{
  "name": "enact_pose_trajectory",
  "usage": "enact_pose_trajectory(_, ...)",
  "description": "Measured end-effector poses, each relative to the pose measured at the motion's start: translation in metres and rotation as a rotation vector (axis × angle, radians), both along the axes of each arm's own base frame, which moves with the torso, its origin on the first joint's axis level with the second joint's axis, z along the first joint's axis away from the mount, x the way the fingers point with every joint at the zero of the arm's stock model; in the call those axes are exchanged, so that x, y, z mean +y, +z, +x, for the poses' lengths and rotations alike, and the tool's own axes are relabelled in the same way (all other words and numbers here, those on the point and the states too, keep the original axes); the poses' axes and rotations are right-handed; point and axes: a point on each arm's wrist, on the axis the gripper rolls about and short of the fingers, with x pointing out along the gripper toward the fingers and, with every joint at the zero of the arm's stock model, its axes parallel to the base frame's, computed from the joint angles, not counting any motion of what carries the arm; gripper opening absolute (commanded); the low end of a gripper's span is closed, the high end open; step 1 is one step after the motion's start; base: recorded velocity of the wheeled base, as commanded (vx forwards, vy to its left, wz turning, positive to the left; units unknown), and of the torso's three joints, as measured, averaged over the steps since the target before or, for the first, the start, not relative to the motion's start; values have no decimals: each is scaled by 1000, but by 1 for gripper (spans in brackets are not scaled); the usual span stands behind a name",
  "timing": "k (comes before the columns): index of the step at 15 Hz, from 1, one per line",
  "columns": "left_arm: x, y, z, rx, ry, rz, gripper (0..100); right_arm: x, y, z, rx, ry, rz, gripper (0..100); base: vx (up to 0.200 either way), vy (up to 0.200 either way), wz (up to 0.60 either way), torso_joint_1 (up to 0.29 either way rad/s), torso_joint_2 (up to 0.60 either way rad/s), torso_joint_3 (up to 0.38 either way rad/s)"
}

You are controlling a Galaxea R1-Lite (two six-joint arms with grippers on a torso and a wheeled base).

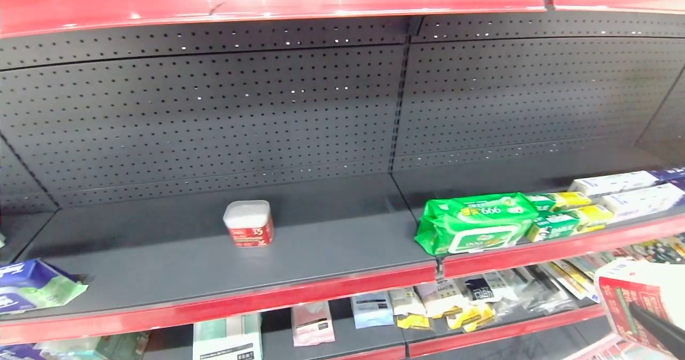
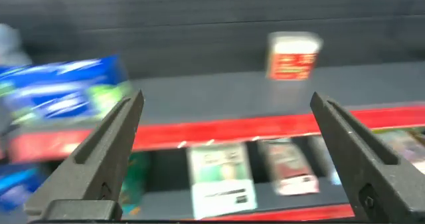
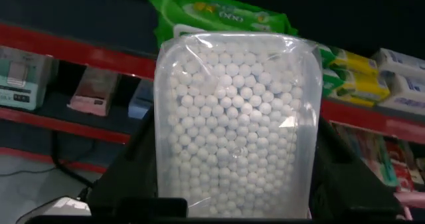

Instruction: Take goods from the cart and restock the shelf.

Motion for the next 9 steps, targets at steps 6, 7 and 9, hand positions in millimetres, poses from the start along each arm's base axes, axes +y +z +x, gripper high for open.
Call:
enact_pose_trajectory(6,0,0,0,1,-11,8,100,-1,7,-2,-42,-4,-21,0,0,0,200,-1,2,2)
enact_pose_trajectory(7,-1,0,0,3,-27,8,100,-2,9,-5,-64,-6,-20,0,0,0,0,0,0,0)
enact_pose_trajectory(9,-2,-3,1,20,-70,11,100,-3,11,-12,-104,-7,-14,0,0,0,0,0,0,0)
